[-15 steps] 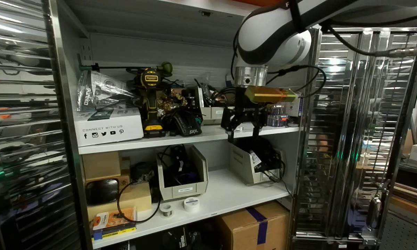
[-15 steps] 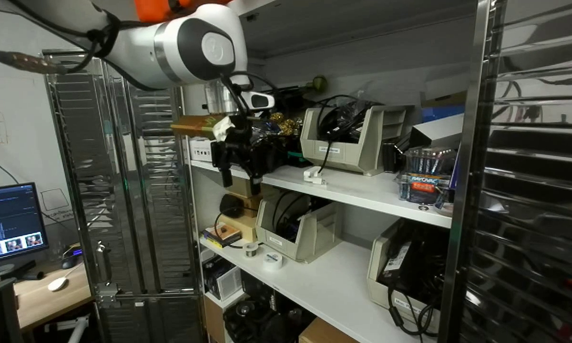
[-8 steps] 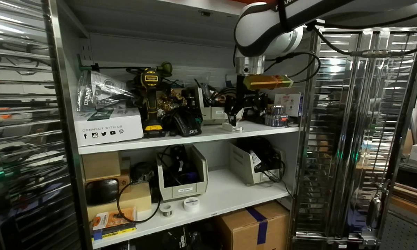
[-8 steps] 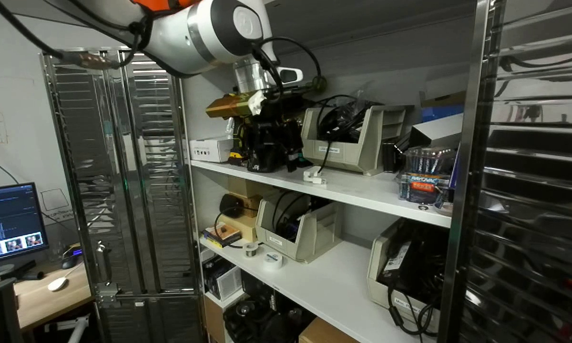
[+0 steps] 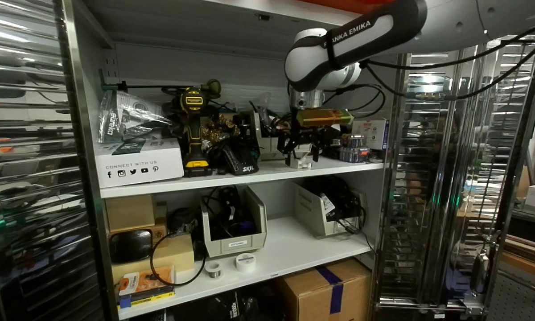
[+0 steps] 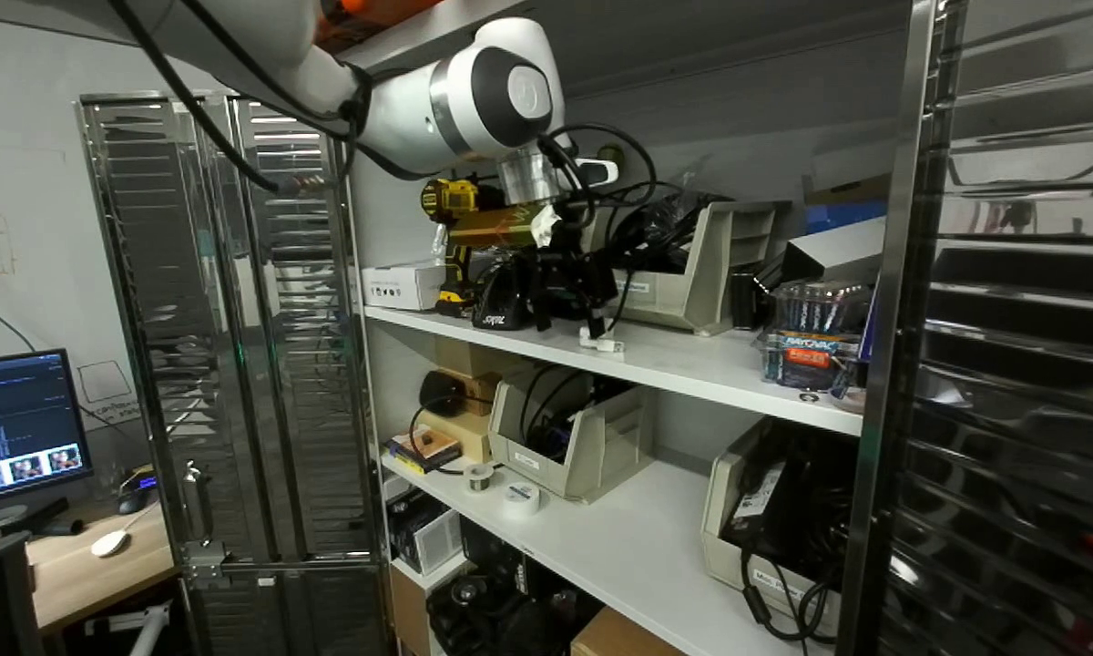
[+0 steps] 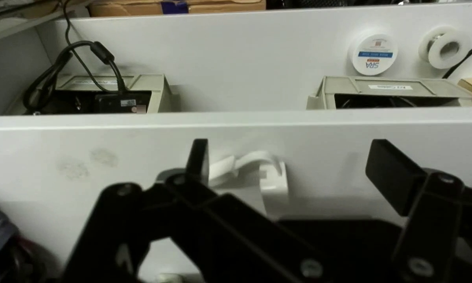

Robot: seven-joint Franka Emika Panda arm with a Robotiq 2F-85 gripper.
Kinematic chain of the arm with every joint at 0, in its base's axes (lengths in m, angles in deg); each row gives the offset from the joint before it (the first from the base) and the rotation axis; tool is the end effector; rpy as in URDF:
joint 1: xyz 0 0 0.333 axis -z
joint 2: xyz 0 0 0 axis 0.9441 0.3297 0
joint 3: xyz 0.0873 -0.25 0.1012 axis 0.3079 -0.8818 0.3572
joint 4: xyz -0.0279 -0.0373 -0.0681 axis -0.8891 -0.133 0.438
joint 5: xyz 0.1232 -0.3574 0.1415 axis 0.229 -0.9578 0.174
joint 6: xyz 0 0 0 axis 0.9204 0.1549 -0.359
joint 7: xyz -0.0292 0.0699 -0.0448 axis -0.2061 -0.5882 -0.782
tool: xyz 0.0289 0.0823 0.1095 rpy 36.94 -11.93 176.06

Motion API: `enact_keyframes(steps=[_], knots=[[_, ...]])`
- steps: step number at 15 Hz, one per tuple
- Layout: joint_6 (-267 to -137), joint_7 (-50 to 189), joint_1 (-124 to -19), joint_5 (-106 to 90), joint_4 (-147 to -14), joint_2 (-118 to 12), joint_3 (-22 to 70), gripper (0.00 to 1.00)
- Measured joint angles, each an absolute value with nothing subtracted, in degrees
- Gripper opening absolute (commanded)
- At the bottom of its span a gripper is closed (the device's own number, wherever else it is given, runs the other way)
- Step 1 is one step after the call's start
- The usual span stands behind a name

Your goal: Put the white cable in the storage box

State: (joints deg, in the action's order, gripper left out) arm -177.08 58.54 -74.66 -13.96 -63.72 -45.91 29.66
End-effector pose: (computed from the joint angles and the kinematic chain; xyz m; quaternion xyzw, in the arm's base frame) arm 0.7008 0.0497 0.4589 0.9911 -0.0696 0.1008 0.0520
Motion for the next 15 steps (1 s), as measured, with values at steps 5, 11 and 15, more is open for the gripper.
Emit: enact_keyframes(steps=[5, 11, 15], knots=[[-176.0, 58.7, -75.1, -14.0, -56.3, -42.4, 29.3, 1.0], [-173.5, 59.2, -75.1, -14.0, -50.6, -37.7, 29.2, 1.0], [-172.3, 60.0, -75.1, -14.0, -47.3, -34.9, 29.4, 0.73]])
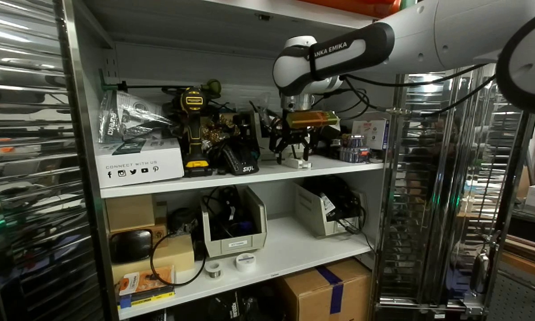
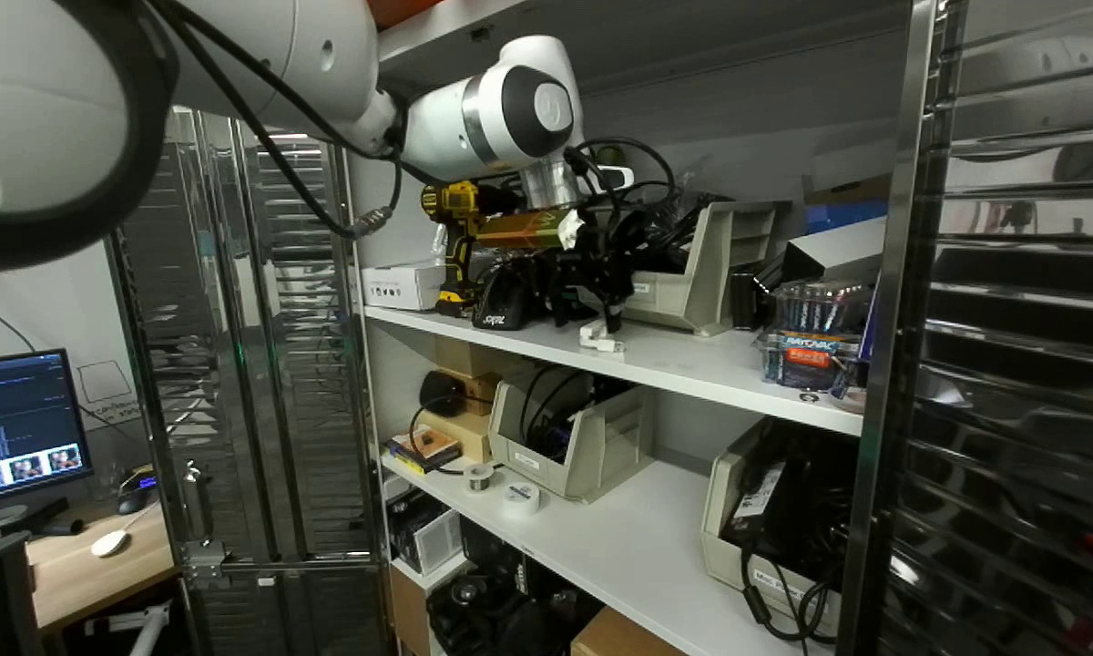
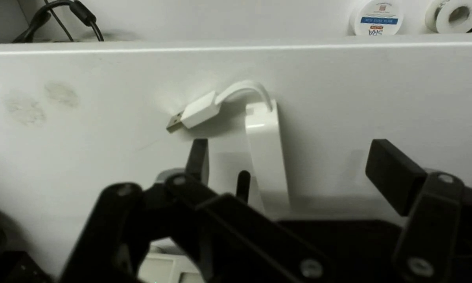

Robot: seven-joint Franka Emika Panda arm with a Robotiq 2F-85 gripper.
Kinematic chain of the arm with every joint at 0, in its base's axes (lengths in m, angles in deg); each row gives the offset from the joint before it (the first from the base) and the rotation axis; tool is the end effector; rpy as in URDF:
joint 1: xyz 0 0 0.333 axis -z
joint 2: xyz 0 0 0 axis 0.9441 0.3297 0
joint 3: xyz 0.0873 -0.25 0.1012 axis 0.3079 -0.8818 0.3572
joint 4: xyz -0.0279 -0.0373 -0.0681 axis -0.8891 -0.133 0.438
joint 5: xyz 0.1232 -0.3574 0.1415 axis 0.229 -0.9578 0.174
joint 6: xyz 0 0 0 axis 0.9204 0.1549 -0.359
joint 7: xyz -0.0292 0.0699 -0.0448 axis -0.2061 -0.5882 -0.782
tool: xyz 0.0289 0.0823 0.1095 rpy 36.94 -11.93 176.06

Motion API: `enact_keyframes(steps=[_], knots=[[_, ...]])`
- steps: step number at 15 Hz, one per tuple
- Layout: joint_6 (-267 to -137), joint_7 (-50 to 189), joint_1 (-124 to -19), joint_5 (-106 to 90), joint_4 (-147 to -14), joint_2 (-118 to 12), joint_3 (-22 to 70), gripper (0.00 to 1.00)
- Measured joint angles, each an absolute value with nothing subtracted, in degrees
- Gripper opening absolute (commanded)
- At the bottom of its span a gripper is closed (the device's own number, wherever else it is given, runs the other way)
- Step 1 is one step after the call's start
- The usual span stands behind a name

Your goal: Put the white cable in the storage box

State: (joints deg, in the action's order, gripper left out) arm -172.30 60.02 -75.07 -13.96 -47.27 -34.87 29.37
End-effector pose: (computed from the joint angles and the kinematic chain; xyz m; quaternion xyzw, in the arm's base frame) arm 0.7387 0.0516 0.4580 0.9910 -0.0635 0.1055 0.0527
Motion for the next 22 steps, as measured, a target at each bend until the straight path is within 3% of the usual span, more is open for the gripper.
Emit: enact_keyframes(steps=[2, 10, 12, 13, 18, 22], knots=[[-171.5, 60.5, -75.1, -13.9, -45.7, -33.7, 29.5, 0.71], [-167.7, 63.0, -75.0, -12.1, -42.4, -31.9, 30.7, 0.09], [-166.9, 63.3, -75.0, -12.1, -42.3, -32.1, 31.2, 0.05], [-166.5, 63.3, -75.1, -12.1, -42.4, -32.3, 31.4, 0.11], [-166.3, 58.1, -76.7, -12.3, -48.8, -36.7, 32.1, 0.11], [-175.4, 46.5, -79.1, -15.3, -60.0, -43.2, 31.8, 0.1]])
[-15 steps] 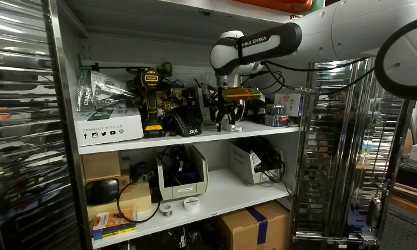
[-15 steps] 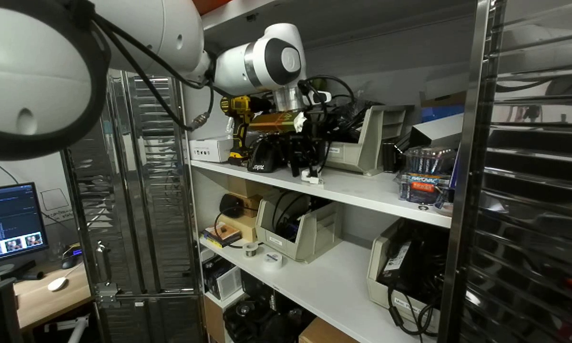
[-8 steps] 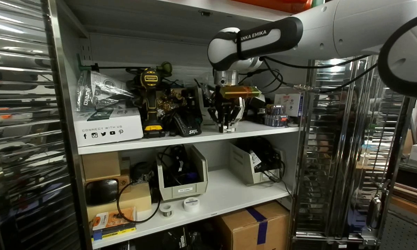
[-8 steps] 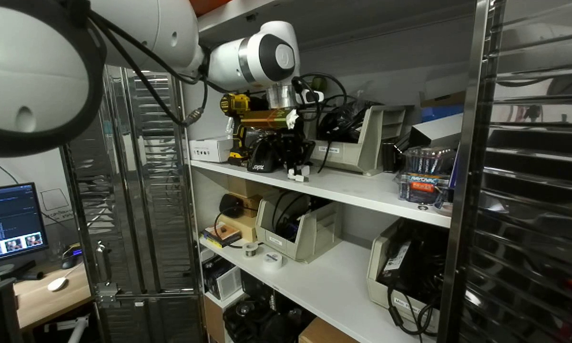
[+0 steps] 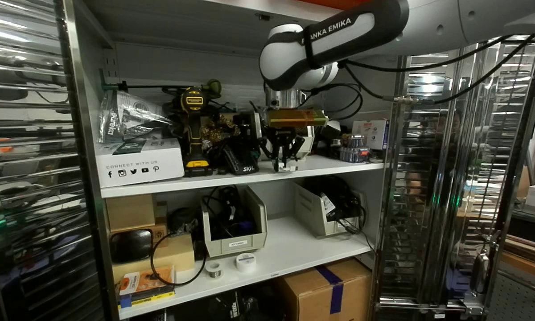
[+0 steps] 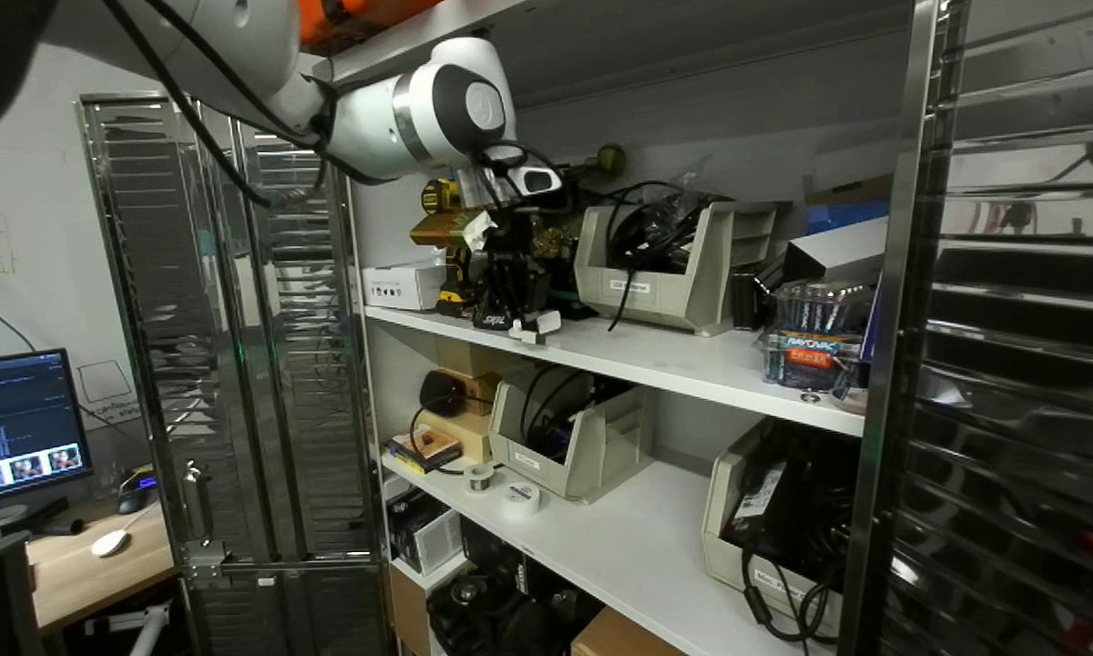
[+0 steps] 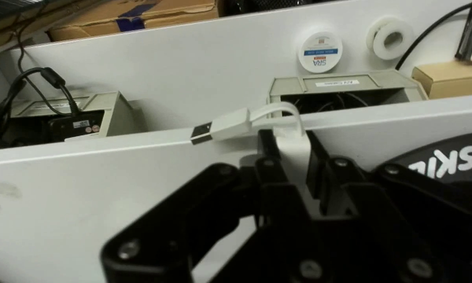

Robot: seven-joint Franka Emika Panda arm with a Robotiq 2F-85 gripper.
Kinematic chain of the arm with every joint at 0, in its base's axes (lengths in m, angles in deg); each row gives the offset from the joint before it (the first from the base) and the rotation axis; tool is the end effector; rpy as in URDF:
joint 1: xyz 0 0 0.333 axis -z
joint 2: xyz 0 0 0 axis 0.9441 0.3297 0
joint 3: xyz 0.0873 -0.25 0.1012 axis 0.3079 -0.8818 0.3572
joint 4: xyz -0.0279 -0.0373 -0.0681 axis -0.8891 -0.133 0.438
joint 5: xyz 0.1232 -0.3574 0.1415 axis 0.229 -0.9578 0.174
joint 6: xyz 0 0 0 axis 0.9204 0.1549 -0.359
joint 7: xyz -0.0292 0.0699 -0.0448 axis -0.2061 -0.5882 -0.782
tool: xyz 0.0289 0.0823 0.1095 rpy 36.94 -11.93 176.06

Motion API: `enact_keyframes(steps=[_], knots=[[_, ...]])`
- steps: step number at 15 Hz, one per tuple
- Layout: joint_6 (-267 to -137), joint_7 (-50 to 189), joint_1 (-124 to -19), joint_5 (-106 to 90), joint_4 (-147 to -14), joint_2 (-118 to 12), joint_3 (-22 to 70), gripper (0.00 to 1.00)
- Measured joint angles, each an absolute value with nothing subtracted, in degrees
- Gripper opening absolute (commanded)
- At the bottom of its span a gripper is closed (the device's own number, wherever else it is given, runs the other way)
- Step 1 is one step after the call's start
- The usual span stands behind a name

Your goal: Put the white cable in the storage box

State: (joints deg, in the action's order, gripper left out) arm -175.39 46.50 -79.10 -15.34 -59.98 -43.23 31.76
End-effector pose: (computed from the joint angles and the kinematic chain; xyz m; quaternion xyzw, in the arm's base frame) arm 0.7007 0.1229 0.4567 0.9866 -0.1190 0.1043 0.0404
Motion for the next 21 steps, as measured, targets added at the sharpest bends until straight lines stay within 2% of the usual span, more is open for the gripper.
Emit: enact_keyframes(steps=[6, 10, 16, 21], knots=[[-193.5, 32.1, -79.9, -20.8, -76.7, -53.2, 28.5, 0.1], [-200.1, 23.3, -79.4, -27.2, -81.9, -58.6, 24.8, 0.1], [-203.8, 8.7, -77.9, -36.9, -78.9, -61.2, 23.7, 0.09], [-208.0, -7.0, -77.8, -47.2, -71.0, -54.4, 22.9, 0.09]])
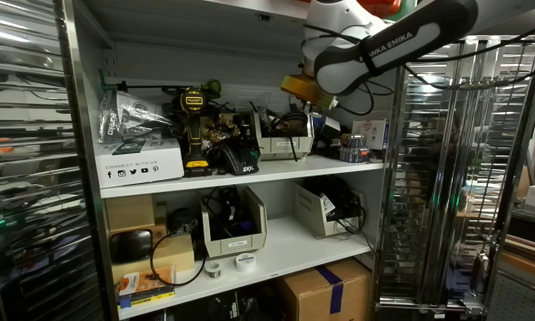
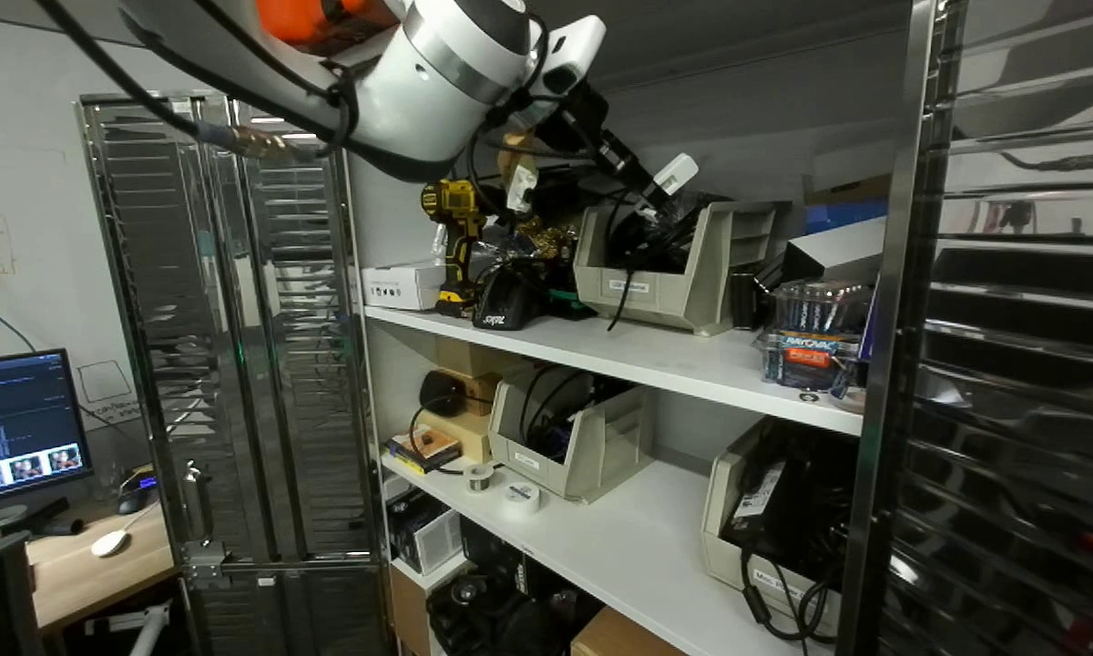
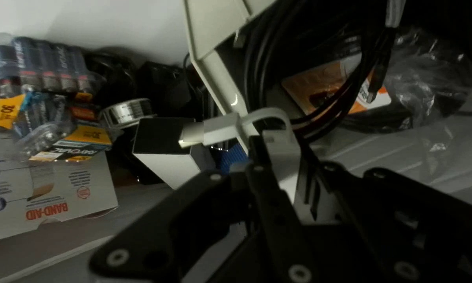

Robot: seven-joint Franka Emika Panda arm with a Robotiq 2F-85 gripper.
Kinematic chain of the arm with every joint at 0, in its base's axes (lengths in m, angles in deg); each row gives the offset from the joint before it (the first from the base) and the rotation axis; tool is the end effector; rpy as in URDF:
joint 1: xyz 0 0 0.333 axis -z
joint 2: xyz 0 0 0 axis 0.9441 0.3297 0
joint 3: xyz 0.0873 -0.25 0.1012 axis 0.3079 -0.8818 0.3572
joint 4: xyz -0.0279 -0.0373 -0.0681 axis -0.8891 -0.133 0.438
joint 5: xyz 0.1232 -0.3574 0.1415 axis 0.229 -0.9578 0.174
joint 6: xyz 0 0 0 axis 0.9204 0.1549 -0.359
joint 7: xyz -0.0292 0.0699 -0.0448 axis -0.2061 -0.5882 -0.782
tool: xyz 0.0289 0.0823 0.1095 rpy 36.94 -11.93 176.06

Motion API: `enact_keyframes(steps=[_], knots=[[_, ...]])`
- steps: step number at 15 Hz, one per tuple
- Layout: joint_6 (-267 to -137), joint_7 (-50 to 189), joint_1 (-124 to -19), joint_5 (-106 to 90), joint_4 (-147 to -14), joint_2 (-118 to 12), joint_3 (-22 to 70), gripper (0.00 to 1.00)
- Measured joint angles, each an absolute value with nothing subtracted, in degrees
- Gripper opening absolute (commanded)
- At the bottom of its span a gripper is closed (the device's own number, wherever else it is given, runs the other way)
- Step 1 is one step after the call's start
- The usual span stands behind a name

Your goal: Put the white cable in the storage box

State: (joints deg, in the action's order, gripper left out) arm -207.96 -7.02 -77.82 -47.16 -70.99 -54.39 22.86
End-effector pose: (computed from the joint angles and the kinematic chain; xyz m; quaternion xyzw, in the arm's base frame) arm 0.7142 0.0176 0.5758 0.7818 -0.4139 0.4660 0.0187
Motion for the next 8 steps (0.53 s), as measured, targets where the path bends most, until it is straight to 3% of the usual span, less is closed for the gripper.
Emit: enact_keyframes(steps=[8], knots=[[-208.7, -15.9, -78.2, -48.9, -54.5, -42.1, 22.7, 0.1]])
